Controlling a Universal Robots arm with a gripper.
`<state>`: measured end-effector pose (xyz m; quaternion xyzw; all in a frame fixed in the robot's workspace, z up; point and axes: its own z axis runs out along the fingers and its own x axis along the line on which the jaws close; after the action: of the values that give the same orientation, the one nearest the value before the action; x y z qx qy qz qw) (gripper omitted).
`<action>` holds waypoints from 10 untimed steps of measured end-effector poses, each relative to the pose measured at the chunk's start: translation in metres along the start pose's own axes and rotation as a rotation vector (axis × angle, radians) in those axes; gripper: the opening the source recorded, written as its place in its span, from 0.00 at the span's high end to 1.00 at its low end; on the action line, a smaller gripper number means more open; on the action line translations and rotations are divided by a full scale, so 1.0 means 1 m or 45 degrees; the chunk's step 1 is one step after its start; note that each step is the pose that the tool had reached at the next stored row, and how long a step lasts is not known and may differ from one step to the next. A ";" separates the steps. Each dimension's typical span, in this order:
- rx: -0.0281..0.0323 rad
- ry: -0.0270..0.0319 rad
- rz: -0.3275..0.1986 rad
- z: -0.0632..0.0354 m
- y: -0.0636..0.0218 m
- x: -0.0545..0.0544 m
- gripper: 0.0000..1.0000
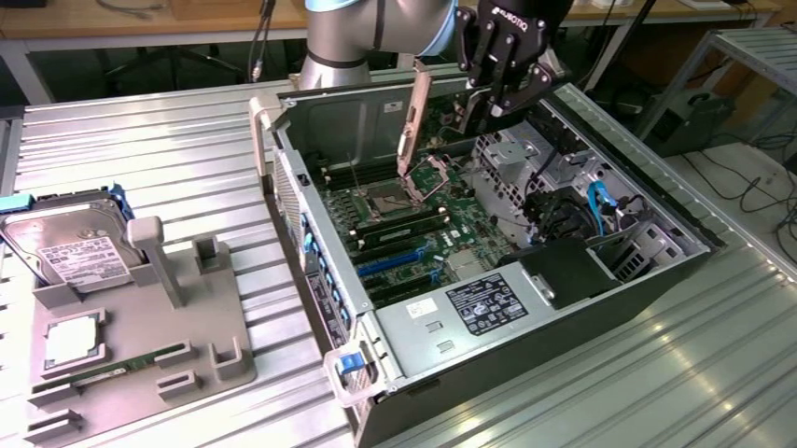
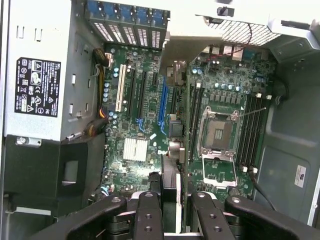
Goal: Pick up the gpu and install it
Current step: 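Insert the gpu into the slot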
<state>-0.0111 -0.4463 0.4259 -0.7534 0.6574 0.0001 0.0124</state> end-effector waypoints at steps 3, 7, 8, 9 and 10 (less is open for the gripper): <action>0.0008 0.0009 0.051 0.0040 0.0003 0.000 0.72; 0.0010 0.0026 0.140 0.0123 0.0006 0.000 0.72; -0.0015 0.0024 0.141 0.0132 0.0011 0.000 0.72; -0.0029 0.0022 0.142 0.0138 0.0016 0.000 0.72; -0.0035 0.0023 0.144 0.0150 0.0020 0.000 0.72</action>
<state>-0.0129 -0.4461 0.4109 -0.7152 0.6988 0.0010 0.0107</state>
